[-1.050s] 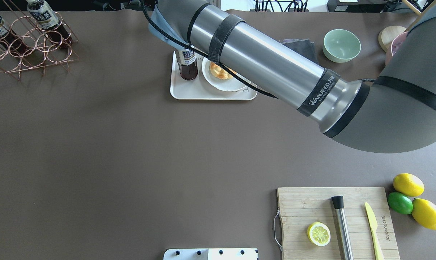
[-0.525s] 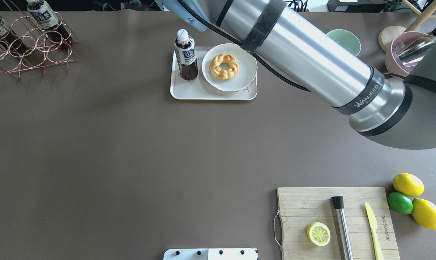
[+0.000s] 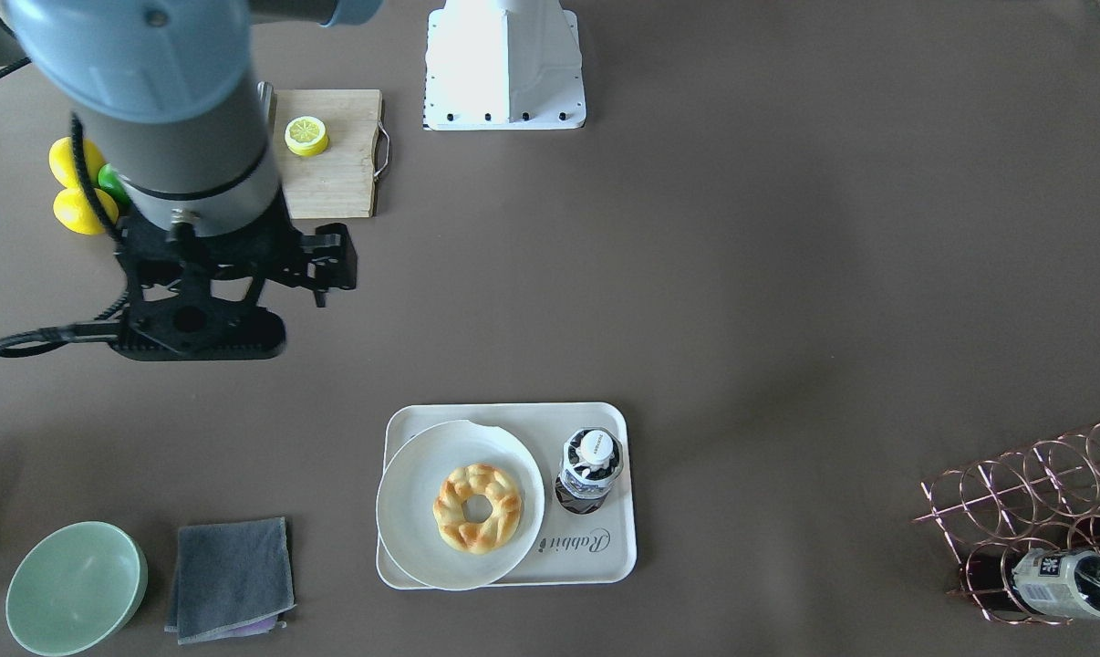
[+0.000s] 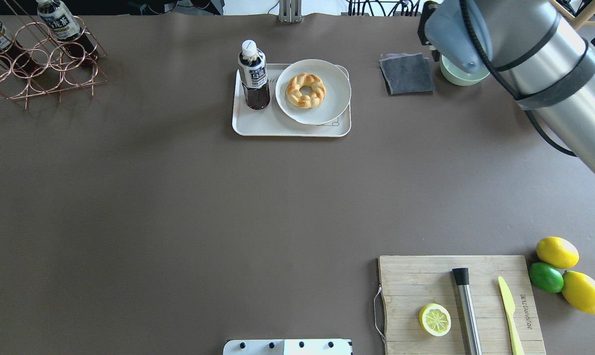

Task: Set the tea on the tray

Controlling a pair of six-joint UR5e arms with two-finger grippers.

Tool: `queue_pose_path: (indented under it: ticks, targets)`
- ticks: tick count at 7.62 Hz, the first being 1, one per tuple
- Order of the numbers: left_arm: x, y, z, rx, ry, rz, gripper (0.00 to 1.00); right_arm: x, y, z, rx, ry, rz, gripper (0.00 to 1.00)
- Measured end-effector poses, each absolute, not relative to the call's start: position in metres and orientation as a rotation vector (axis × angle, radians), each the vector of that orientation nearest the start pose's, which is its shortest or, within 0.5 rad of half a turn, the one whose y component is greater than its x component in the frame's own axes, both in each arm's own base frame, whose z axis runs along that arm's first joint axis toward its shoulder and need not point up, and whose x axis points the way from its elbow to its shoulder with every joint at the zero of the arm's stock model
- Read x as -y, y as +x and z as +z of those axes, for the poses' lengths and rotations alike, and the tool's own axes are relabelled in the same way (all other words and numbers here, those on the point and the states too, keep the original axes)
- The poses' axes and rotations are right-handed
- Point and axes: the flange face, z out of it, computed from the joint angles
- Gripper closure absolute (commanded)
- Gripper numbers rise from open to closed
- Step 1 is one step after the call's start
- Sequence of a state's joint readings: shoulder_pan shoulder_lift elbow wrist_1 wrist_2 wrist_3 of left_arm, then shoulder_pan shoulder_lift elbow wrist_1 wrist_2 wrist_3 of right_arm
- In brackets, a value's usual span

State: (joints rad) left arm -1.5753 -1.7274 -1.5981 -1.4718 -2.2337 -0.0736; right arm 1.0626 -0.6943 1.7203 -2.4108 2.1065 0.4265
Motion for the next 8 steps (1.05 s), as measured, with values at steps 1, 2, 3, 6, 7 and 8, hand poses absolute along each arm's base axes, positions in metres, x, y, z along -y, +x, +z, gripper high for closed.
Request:
queue_pose_path:
  ticks: [1, 2, 3, 6, 7, 8]
  targets:
    - [0.555, -0.074, 0.583, -0.663, 0.056, -0.048, 0.02, 0.597, -0.200, 0.210, 0.540, -0.083, -0.165, 0.00]
    - [0.552, -0.074, 0.586, -0.662, 0.051, -0.049, 0.02, 0.595, -0.153, 0.258, 0.526, -0.096, -0.174, 0.00]
    - [0.549, -0.074, 0.589, -0.665, 0.046, -0.050, 0.02, 0.591, -0.106, 0.308, 0.519, -0.108, -0.192, 0.00]
    - [0.546, -0.072, 0.588, -0.667, 0.047, -0.046, 0.02, 0.543, 0.005, 0.476, 0.536, -0.094, -0.207, 0.00]
    - [0.547, -0.072, 0.587, -0.667, 0.050, -0.044, 0.02, 0.527, 0.030, 0.516, 0.551, -0.081, -0.174, 0.00]
    - [0.548, -0.071, 0.586, -0.669, 0.051, -0.042, 0.02, 0.510, 0.047, 0.550, 0.607, -0.078, -0.136, 0.00]
